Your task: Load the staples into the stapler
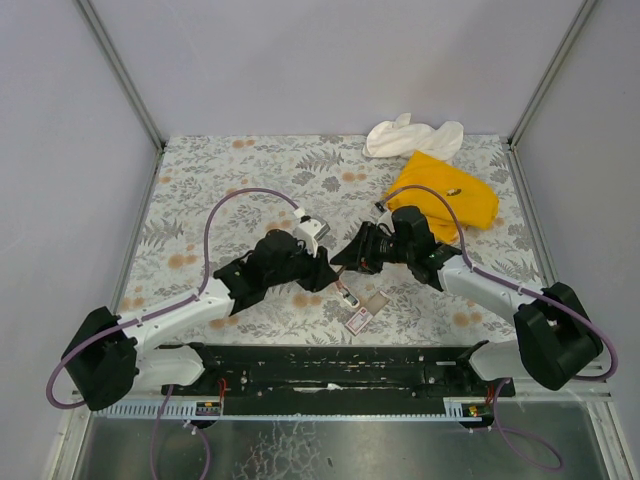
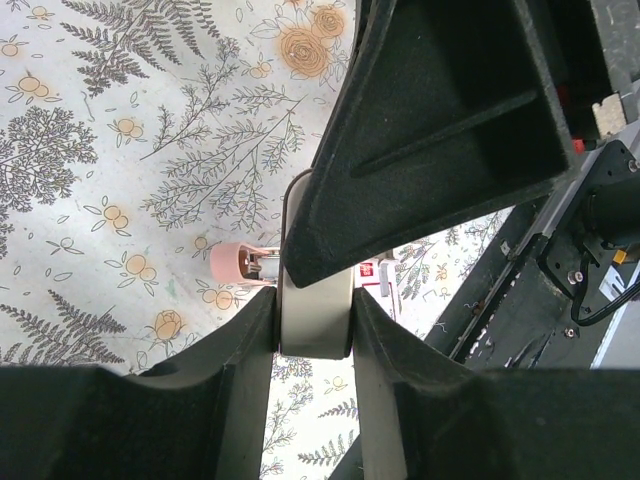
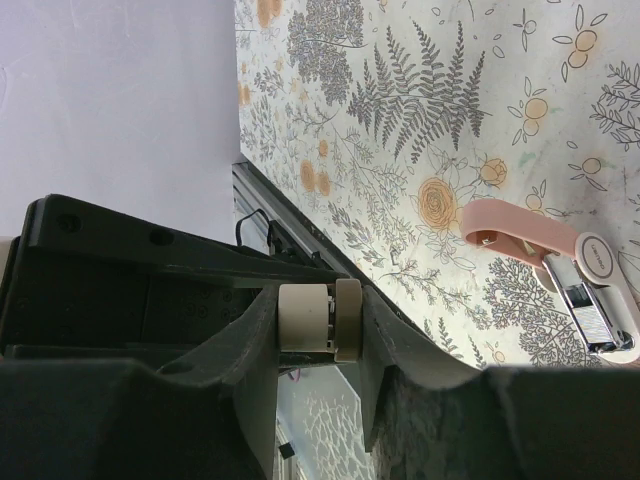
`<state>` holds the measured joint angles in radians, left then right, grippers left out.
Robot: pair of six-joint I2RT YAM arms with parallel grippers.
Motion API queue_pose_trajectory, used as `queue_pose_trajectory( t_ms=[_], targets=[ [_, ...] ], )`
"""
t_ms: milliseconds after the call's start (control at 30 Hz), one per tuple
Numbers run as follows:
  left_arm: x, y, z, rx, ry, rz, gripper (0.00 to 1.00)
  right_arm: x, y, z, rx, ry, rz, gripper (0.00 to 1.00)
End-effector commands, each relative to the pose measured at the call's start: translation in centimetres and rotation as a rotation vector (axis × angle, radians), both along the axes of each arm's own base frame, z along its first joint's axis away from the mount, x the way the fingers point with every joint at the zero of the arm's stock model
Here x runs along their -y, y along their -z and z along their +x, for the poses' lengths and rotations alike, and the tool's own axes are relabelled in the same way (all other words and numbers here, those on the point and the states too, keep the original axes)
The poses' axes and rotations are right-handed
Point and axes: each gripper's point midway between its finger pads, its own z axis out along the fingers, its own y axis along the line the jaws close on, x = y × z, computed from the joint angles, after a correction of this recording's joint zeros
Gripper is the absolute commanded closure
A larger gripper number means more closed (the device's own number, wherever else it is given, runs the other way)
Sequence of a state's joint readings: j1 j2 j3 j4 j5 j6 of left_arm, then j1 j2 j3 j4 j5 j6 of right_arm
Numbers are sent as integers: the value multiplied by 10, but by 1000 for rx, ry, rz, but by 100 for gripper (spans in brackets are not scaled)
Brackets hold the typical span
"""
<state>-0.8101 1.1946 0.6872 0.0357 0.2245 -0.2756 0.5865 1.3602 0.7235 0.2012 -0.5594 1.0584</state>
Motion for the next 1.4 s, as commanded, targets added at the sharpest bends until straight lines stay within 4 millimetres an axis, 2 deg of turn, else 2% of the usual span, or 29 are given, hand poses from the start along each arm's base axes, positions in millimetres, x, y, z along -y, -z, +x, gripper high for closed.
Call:
queue_pose_trajectory(
  t_ms=[0, 67, 100, 133, 267, 333, 533, 667, 867, 933, 1067, 1167, 1267, 1367],
  targets=[
    [2, -25, 8, 71, -29, -54, 100, -2, -15, 1, 81, -18, 5, 74],
    [-3, -24, 12, 69, -69, -38, 100, 3, -18, 3, 111, -9, -26, 25],
    [-6, -21, 14, 63, -93, -22, 100, 7, -17, 5, 119, 10, -60, 5],
    [-10, -20, 17, 61, -115, -10, 100, 11, -17, 5, 129, 16, -81, 0],
    [-28, -12, 30, 60, -236, 48, 100, 30, -19, 10, 178, 78, -167, 1],
    [-43, -3, 42, 46, -343, 90, 100, 39, -21, 10, 199, 104, -194, 1],
    [-103, 49, 81, -96, -648, 231, 100, 61, -12, 5, 216, 153, -286, 1],
    [-113, 81, 88, -164, -686, 305, 100, 71, -4, -1, 210, 166, -320, 1],
    [-115, 109, 88, -216, -691, 367, 99, 79, 5, -8, 202, 176, -338, 1],
    [-116, 114, 84, -228, -685, 374, 93, 80, 6, -9, 202, 179, -340, 1],
    [-120, 116, 79, -242, -695, 384, 55, 81, 7, -9, 203, 180, -342, 1],
    [-124, 109, 78, -221, -700, 377, 33, 81, 6, -9, 209, 182, -345, 0],
    [-127, 96, 77, -192, -702, 364, 21, 84, 5, -10, 216, 186, -353, 1],
    [-117, 72, 77, -153, -662, 296, 18, 88, 3, -11, 227, 192, -362, 1]
  ],
)
